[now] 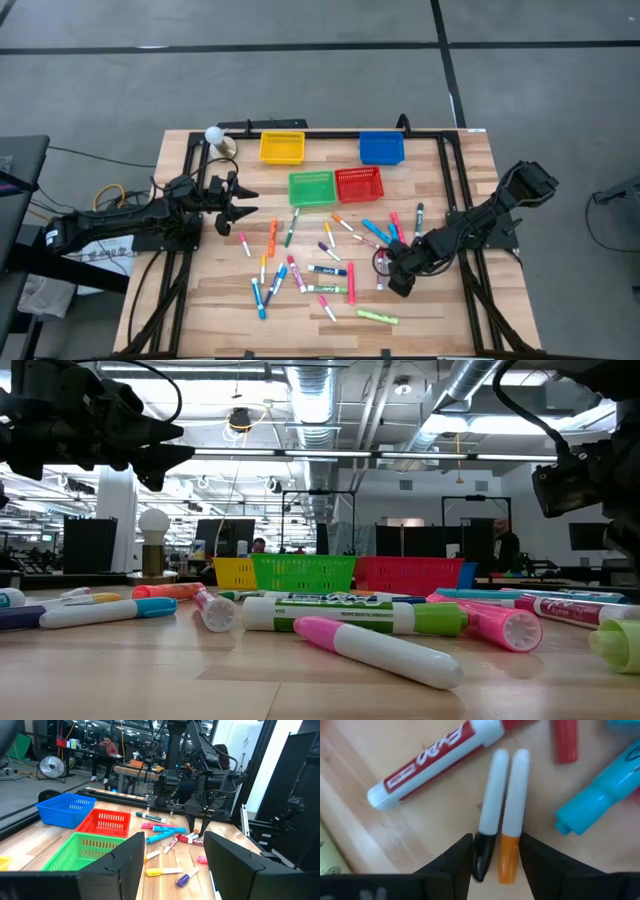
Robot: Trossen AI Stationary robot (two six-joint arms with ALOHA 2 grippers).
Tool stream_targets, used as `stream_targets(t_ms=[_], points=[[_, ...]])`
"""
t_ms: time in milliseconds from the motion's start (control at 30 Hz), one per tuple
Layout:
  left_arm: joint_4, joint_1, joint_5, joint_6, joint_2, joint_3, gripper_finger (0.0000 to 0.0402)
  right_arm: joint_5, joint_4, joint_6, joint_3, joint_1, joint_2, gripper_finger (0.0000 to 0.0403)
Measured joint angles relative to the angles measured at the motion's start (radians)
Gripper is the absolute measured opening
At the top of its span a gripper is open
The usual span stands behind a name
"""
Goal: Pick & Place Markers
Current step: Put the right small orange highlighter pen into the blue bin
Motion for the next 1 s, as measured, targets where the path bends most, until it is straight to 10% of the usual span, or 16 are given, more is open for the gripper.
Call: stream_targets(t_ms=[1000], points=[[0.000, 0.000, 0.000, 0.000, 0.000, 0.000, 0.0204, 0.018, -0.027, 0.041, 0.035, -0.002, -0.002, 0.0150]])
